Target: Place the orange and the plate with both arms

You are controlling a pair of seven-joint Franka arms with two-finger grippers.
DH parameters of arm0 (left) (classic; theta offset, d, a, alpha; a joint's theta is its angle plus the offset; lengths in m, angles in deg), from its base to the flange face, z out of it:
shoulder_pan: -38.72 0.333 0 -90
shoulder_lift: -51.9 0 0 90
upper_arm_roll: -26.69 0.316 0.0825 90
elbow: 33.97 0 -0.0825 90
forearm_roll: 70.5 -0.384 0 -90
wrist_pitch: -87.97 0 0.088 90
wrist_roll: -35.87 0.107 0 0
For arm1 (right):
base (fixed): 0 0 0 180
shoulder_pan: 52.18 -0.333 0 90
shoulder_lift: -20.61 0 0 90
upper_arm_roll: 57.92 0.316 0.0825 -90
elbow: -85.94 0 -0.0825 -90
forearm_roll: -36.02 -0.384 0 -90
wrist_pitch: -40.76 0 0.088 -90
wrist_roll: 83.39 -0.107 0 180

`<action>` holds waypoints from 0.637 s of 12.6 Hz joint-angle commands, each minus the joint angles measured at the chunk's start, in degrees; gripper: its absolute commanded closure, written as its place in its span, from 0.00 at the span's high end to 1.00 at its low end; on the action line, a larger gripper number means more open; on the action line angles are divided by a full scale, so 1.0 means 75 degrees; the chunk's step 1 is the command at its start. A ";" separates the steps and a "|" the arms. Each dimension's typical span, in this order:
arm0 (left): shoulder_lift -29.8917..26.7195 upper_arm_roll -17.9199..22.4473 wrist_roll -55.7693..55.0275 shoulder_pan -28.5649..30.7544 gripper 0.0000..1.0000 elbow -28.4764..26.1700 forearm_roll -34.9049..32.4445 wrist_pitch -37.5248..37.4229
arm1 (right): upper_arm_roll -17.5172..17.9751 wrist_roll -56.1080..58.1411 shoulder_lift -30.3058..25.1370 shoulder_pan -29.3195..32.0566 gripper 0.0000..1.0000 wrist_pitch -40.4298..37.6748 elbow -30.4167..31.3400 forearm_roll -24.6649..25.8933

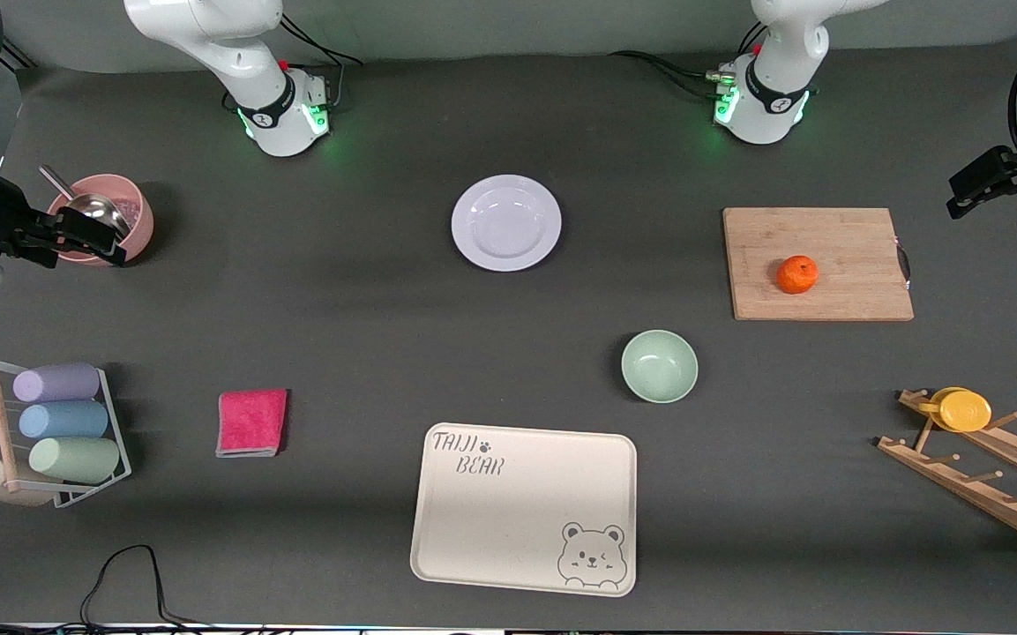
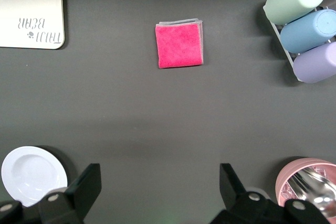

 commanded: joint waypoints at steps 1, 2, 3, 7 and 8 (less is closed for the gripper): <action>0.0017 0.0041 0.0060 -0.0021 1.00 0.0098 -0.0065 -0.0187 | -0.0043 0.0125 -0.0164 -0.0030 1.00 0.0090 0.0132 -0.0019; 0.0029 0.0053 0.0048 -0.0032 1.00 0.0051 -0.0076 -0.0222 | -0.0043 0.0125 -0.0164 -0.0030 1.00 0.0091 0.0132 -0.0019; 0.0075 0.0053 0.0013 -0.0032 1.00 0.0027 -0.0076 -0.0222 | -0.0043 0.0125 -0.0164 -0.0030 1.00 0.0079 0.0132 -0.0019; 0.0065 0.0100 0.0060 0.0155 1.00 -0.0450 -0.0064 -0.0270 | -0.0043 0.0125 -0.0140 -0.0030 1.00 0.0091 0.0121 -0.0019; -0.0087 0.0100 0.0060 0.0143 1.00 -0.0894 -0.0064 -0.0049 | -0.0054 0.0137 -0.0140 -0.0030 1.00 0.0091 0.0132 -0.0008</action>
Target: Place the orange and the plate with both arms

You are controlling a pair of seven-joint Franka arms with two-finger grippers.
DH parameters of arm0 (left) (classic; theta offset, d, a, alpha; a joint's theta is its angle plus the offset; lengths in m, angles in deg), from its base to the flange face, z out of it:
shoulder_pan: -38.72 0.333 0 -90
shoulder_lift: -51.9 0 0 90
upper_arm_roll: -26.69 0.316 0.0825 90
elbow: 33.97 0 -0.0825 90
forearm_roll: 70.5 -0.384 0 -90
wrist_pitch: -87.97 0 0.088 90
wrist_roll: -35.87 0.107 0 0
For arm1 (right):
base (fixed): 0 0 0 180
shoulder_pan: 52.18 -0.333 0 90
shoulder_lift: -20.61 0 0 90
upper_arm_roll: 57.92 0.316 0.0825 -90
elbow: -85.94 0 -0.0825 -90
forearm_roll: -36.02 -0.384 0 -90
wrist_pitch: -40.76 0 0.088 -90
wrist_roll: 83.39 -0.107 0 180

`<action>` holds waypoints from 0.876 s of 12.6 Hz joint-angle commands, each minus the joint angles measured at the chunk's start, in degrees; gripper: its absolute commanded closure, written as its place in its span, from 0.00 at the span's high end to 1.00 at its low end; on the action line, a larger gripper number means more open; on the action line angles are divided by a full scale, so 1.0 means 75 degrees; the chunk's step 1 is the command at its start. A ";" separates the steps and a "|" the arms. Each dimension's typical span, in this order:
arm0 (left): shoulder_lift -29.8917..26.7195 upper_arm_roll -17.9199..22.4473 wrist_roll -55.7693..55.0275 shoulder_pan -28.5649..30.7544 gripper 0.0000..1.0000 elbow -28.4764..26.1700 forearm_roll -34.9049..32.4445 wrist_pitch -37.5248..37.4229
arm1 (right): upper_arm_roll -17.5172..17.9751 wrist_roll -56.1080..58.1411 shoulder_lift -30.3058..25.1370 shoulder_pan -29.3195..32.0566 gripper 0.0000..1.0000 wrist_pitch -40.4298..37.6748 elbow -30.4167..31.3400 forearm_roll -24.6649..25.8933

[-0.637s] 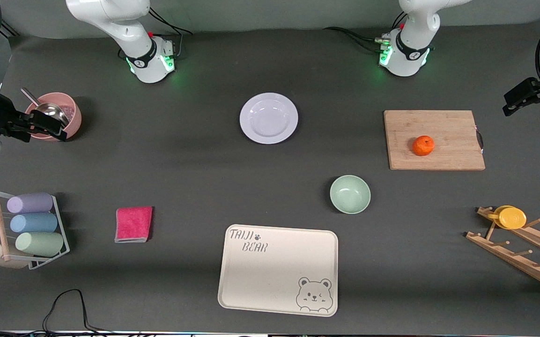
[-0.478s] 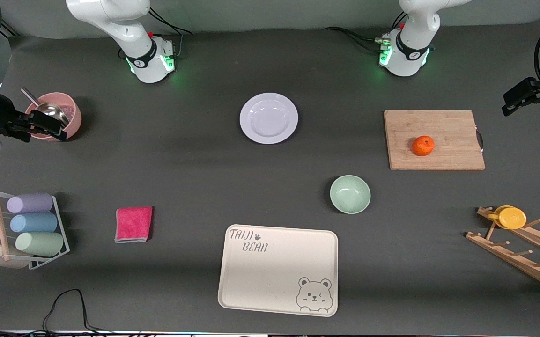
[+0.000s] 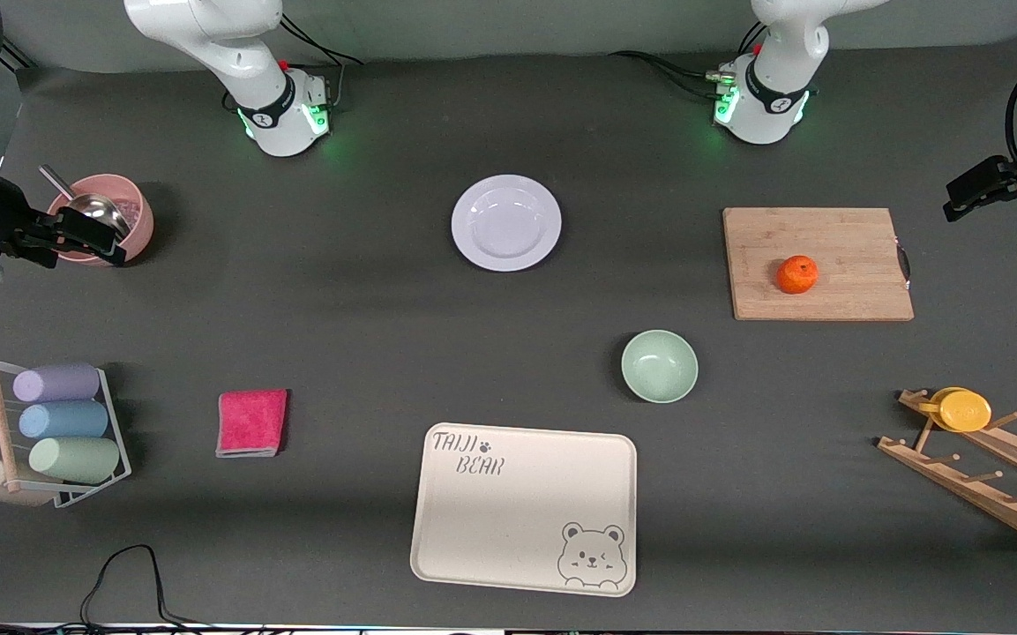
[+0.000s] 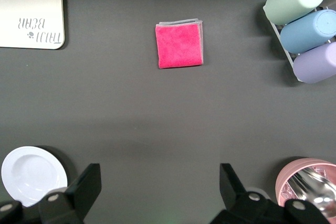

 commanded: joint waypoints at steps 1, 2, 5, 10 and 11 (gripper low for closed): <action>-0.0424 -0.0031 0.0060 0.0047 1.00 -0.1152 -0.0037 0.0675 | -0.0054 0.0136 -0.0139 -0.0030 1.00 0.0099 0.0132 -0.0019; -0.0565 -0.0031 0.0060 0.0023 1.00 -0.1691 -0.0025 0.1144 | -0.0043 0.0136 -0.0127 -0.0030 1.00 0.0110 0.0120 -0.0019; -0.0589 -0.0054 -0.0057 -0.0024 1.00 -0.3074 0.0512 0.2619 | -0.0042 0.0124 -0.0116 -0.0030 1.00 0.0192 0.0132 -0.0019; -0.0601 -0.0148 -0.0093 -0.0164 1.00 -0.5066 0.0561 0.4625 | -0.0007 0.0018 -0.0127 -0.0053 1.00 0.1361 0.1172 -0.0217; -0.0578 -0.0148 -0.0081 -0.0164 1.00 -0.5605 0.0561 0.5279 | -0.0007 0.0018 -0.0023 -0.0053 1.00 0.1562 0.1279 -0.0613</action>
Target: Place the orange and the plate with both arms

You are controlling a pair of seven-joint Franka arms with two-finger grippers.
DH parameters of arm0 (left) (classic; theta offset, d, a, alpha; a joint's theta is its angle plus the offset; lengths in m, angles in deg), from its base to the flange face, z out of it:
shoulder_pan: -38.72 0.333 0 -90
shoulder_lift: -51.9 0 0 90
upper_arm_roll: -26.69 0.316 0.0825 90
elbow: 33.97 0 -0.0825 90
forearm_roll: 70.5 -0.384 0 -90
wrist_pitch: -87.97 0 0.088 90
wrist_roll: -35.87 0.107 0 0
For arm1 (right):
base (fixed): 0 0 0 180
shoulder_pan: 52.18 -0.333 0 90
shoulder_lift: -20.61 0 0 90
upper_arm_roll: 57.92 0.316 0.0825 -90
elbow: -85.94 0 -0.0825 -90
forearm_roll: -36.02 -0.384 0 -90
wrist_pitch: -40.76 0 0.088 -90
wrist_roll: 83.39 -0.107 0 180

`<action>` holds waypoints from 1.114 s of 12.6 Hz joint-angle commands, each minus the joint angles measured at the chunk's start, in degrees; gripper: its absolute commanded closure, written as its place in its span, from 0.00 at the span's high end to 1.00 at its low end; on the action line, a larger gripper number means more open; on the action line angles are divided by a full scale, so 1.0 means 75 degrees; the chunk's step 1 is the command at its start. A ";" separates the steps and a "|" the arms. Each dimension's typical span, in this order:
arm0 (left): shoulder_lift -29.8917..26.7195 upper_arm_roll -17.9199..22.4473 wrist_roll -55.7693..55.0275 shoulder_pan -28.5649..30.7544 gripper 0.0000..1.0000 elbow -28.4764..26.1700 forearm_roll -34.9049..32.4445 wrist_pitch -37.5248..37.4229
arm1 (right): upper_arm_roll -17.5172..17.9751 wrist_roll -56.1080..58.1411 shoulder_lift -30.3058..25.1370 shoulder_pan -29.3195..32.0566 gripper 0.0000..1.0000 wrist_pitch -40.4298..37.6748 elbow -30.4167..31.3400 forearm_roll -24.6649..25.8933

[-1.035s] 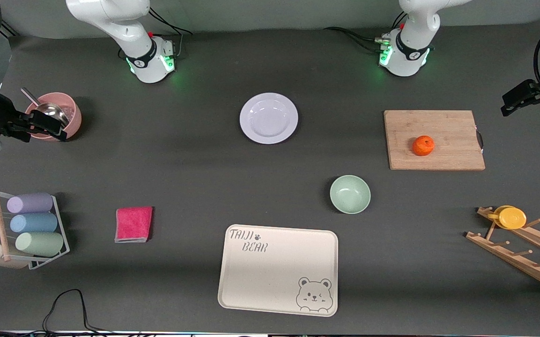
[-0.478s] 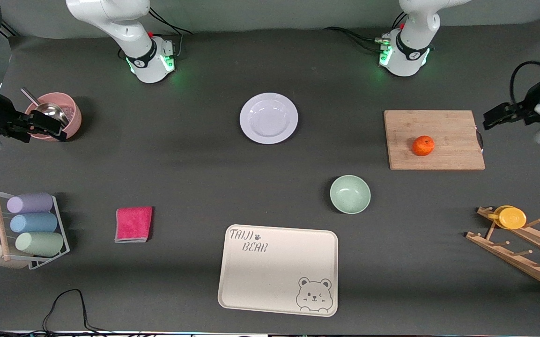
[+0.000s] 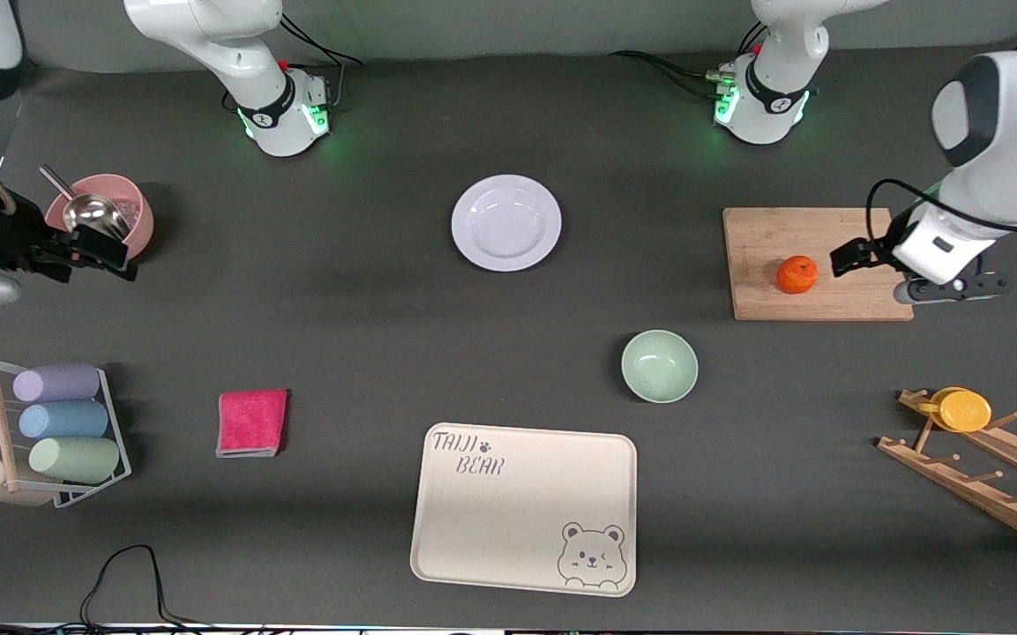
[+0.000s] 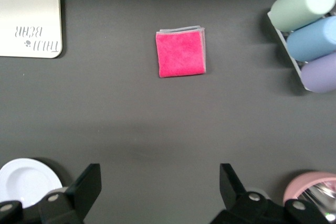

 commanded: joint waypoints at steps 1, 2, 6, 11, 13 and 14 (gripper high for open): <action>-0.0304 0.0033 -0.0066 -0.0081 1.00 -0.1608 0.0105 0.1684 | -0.0014 0.0018 0.0170 -0.0060 1.00 0.0663 0.0514 -0.0853; -0.0211 0.0033 -0.0066 -0.0069 1.00 -0.1984 0.0105 0.2202 | -0.0014 0.0006 0.0357 -0.0060 1.00 0.0861 0.0503 -0.1182; 0.0270 0.0033 -0.0066 -0.0116 1.00 -0.2479 0.0105 0.2874 | 0.0022 -0.0215 0.1294 -0.0422 1.00 0.1845 0.0433 -0.1431; 0.1065 0.0044 -0.0066 -0.0489 1.00 -0.2948 0.0093 0.4151 | 0.0033 -0.0334 0.2560 -0.0728 1.00 0.2245 -0.0001 -0.3012; 0.1266 0.0044 -0.0019 -0.0503 1.00 -0.2949 0.0011 0.4270 | 0.0022 -0.0334 0.2947 -0.0716 1.00 0.2386 -0.0001 -0.3863; 0.1278 0.0044 0.0004 -0.0491 1.00 -0.2949 -0.0012 0.4247 | -0.0002 -0.0334 0.3135 -0.0716 1.00 0.2456 0.0022 -0.4449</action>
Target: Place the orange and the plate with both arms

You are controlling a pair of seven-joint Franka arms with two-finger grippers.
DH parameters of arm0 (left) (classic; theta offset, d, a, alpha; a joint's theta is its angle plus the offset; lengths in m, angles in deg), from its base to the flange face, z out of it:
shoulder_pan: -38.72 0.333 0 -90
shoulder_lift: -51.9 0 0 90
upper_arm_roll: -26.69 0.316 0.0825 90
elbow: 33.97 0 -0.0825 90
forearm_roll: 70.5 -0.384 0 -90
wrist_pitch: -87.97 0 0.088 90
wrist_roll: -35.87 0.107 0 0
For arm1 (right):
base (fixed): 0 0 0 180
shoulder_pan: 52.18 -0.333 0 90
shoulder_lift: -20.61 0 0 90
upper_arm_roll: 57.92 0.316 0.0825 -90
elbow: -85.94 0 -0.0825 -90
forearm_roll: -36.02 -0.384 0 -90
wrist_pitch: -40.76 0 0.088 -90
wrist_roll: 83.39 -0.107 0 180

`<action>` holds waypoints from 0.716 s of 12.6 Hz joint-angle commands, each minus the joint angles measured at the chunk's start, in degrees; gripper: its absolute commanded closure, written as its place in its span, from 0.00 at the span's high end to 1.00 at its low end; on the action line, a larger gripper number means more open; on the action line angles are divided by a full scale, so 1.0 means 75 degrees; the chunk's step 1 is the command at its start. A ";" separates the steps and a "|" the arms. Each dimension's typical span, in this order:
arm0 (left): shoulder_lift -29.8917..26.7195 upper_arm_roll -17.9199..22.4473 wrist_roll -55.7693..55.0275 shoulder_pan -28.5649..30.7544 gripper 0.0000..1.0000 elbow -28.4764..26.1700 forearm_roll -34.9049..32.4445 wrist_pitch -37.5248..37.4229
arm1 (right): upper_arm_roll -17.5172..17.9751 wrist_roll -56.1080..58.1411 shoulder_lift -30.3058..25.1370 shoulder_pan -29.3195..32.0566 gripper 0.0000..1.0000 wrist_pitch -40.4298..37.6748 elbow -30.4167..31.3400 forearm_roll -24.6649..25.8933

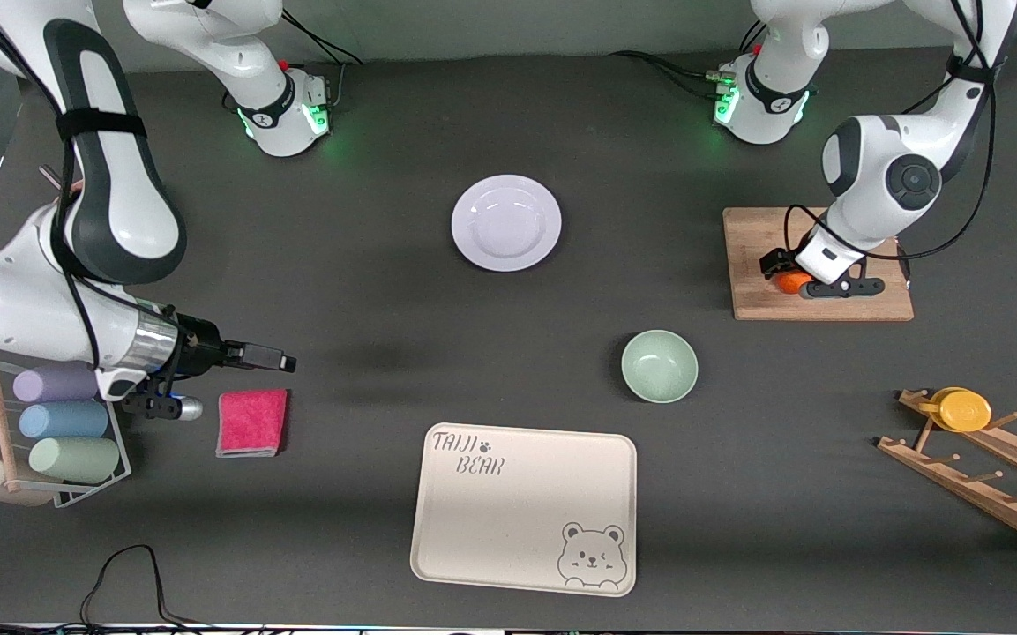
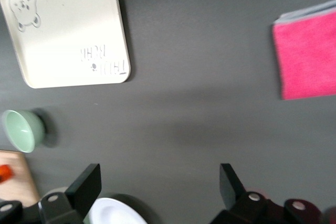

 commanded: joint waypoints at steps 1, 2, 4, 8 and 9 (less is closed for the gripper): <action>0.0066 0.0065 0.0024 -0.0113 1.00 -0.0046 -0.0018 0.0082 | -0.0064 -0.0144 0.0542 0.0016 1.00 0.0160 -0.0213 -0.1216; 0.0054 0.0065 0.0047 -0.0067 1.00 -0.0023 -0.0018 0.0036 | -0.0076 -0.0155 0.0555 0.0062 1.00 0.0172 -0.0201 -0.1336; -0.0039 0.0076 0.0118 -0.0043 1.00 0.0117 -0.0018 -0.0278 | -0.0087 -0.0167 0.0660 0.0075 1.00 0.0103 -0.0177 -0.1686; -0.0215 0.0100 0.0118 -0.0031 1.00 0.0680 -0.0519 -0.1546 | -0.0088 -0.0156 0.0696 0.0075 1.00 0.0114 0.0221 -0.2823; -0.0204 0.0112 0.0118 -0.0031 1.00 0.0669 -0.0568 -0.1523 | -0.0087 -0.0028 0.0684 0.0063 1.00 0.0160 0.0442 -0.3615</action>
